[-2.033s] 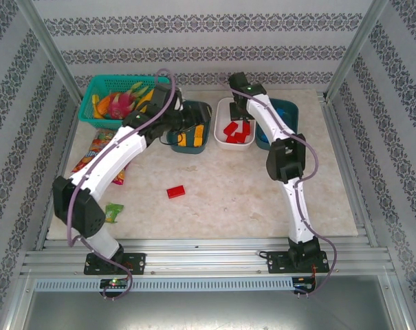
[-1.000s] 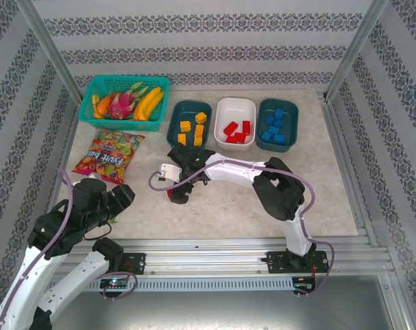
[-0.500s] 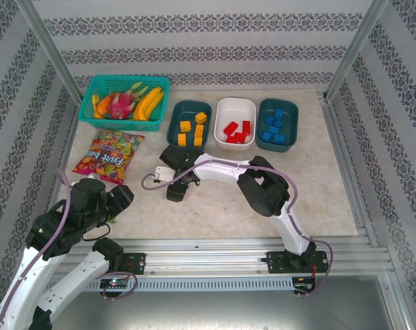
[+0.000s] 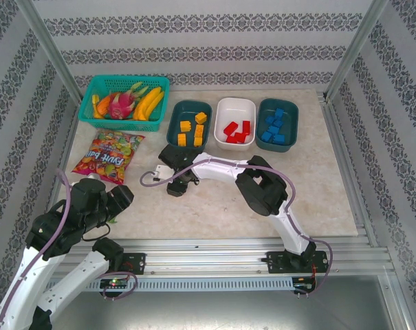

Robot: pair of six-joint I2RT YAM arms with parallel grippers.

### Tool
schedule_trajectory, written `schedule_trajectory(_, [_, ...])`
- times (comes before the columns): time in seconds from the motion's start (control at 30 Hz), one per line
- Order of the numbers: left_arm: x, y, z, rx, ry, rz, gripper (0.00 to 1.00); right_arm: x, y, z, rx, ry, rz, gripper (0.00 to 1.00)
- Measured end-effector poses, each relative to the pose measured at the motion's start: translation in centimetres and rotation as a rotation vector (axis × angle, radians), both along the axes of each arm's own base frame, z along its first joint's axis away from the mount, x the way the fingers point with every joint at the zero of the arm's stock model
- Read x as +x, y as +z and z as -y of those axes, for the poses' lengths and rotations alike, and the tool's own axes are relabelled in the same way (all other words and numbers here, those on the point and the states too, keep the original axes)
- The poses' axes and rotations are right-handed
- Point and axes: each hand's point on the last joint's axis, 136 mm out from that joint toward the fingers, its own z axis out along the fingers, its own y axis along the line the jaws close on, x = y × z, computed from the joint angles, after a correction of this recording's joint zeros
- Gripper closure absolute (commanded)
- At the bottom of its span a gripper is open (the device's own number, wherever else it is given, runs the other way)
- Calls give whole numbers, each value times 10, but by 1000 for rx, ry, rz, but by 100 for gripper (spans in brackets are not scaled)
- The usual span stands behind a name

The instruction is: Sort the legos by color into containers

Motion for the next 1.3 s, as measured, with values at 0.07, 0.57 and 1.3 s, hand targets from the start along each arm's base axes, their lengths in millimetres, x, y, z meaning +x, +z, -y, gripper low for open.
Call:
schedule_trajectory(0.07, [0, -1, 3, -5, -11, -9, 25, 1, 1, 1, -2, -6, 5, 70])
schedule_trajectory(0.57, [93, -1, 90, -71, -235, -80, 25, 123, 149, 76, 339, -467, 97, 72])
schedule_trajectory(1.3, [311, 23, 225, -152, -419, 73, 25, 330, 85, 239, 523, -1399, -158, 69])
